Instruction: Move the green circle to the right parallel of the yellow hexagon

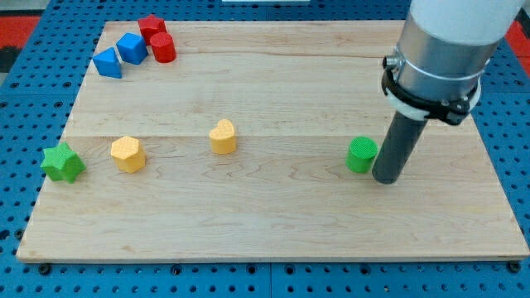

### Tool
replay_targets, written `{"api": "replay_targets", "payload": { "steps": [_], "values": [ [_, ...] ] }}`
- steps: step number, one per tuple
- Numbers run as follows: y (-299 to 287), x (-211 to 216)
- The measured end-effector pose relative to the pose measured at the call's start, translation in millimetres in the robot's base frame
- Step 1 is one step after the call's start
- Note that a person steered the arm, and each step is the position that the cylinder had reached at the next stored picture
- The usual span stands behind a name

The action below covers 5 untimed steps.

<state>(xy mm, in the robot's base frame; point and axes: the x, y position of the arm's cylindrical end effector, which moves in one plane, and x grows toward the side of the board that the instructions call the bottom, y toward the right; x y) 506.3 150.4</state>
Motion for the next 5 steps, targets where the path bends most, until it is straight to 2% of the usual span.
{"api": "replay_targets", "payload": {
  "steps": [1, 2, 3, 4, 5],
  "values": [
    [-28.6, -7.4],
    [-82.1, -9.1],
    [-55.3, -11.6],
    [-42.8, -61.3],
    [-47.9, -86.4]
  ]
}}
